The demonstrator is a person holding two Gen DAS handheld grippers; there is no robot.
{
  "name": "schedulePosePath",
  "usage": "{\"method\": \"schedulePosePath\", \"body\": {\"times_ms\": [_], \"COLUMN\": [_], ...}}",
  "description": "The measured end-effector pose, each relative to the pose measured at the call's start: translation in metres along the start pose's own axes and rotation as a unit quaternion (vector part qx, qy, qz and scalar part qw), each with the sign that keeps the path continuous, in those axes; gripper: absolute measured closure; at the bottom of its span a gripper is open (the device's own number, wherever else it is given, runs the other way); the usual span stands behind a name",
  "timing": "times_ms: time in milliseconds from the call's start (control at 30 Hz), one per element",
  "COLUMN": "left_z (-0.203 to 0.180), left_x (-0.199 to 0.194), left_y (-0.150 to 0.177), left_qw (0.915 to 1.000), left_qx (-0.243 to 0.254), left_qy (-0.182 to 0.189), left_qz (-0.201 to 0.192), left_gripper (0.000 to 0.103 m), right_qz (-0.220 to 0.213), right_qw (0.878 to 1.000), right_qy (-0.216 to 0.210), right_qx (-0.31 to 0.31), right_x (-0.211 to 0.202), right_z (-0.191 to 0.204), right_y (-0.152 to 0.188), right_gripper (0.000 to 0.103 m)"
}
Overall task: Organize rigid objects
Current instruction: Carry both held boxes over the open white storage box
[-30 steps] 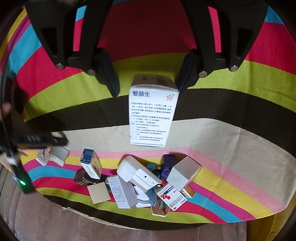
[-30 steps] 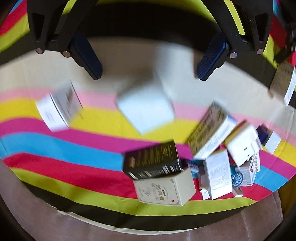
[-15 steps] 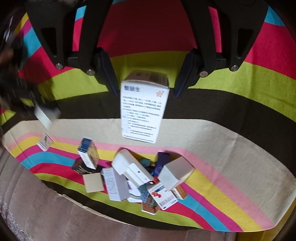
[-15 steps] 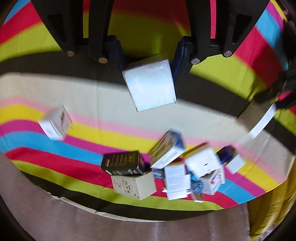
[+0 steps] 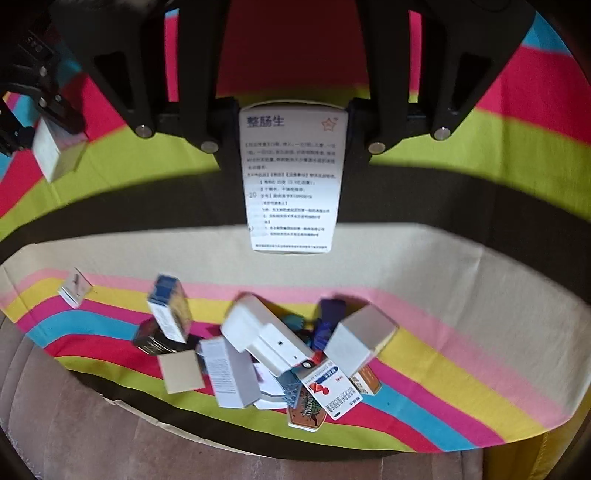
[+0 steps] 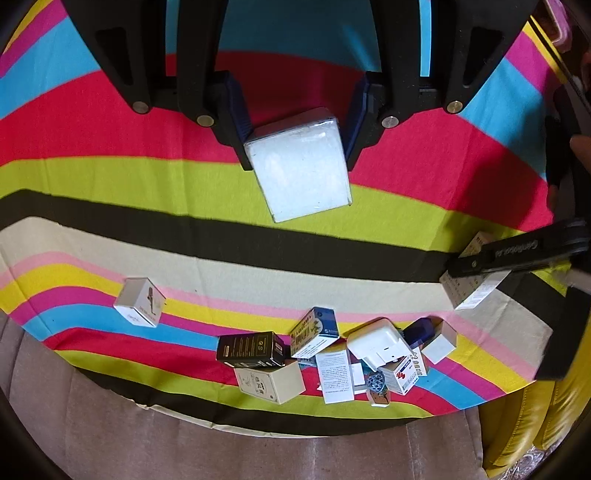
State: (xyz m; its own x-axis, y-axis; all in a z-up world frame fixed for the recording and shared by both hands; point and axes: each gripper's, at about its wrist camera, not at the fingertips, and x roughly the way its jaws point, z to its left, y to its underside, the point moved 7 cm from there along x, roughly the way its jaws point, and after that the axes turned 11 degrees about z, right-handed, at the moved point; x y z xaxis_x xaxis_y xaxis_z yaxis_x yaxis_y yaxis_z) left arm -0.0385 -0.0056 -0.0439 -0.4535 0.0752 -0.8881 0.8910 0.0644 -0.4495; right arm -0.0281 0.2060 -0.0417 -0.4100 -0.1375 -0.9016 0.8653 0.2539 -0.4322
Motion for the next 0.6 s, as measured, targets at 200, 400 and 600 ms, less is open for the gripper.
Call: {"method": "schedulePosePath", "body": {"times_ms": [200, 400, 600], "left_z": [-0.028, -0.06, -0.09], "left_x": [-0.019, -0.033, -0.05], "left_y": [0.044, 0.066, 0.078], "left_qw": [0.9994, 0.9969, 0.9928], "left_qx": [0.027, 0.072, 0.114], "left_qy": [0.021, 0.026, 0.036], "left_qz": [0.011, 0.014, 0.006], "left_gripper": [0.06, 0.059, 0.059], "right_qz": [0.007, 0.003, -0.009], "right_qw": [1.0, 0.999, 0.999], "right_qy": [-0.018, -0.013, -0.003], "right_qx": [0.021, 0.032, 0.048], "right_x": [-0.01, -0.029, -0.058], "right_z": [-0.001, -0.007, -0.022], "right_y": [0.014, 0.033, 0.054], "right_gripper": [0.056, 0.056, 0.056]}}
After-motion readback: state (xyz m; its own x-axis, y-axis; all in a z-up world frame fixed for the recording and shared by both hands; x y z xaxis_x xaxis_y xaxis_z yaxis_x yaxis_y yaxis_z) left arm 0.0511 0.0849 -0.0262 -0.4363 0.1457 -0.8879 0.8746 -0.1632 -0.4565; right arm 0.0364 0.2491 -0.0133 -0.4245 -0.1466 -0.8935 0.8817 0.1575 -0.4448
